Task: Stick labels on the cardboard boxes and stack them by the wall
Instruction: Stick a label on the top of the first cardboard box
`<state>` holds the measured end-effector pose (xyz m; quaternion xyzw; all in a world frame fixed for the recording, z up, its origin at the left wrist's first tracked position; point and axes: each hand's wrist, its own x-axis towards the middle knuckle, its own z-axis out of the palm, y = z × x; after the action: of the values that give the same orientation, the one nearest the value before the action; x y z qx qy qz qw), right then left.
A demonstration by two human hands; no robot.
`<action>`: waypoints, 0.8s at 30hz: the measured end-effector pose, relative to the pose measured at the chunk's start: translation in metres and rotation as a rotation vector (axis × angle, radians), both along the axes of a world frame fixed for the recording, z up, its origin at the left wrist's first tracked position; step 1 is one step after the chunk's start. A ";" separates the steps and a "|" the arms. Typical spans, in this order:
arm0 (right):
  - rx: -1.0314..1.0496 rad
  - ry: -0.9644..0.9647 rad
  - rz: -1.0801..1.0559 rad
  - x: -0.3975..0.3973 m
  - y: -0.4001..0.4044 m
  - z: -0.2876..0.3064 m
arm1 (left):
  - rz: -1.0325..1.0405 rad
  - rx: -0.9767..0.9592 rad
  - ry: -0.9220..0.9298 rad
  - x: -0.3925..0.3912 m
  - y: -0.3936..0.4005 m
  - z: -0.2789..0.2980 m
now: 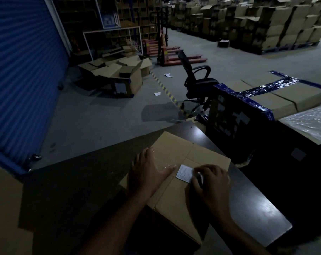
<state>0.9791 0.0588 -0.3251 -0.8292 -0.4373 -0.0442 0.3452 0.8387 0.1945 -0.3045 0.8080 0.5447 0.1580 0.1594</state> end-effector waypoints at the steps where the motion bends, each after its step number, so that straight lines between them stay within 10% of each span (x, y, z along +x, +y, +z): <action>1: 0.002 0.000 0.015 0.000 0.001 -0.001 | 0.010 -0.001 0.004 0.000 0.000 0.000; 15: -0.124 -0.038 0.418 0.052 0.031 0.017 | 0.133 -0.170 0.015 -0.029 0.000 0.008; 24: -0.099 -0.053 0.323 0.025 0.039 0.010 | -0.013 -0.040 0.018 0.002 -0.010 0.004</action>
<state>1.0036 0.0979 -0.3148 -0.7627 -0.5756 0.0116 0.2948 0.8408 0.1844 -0.3007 0.8095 0.5440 0.1388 0.1716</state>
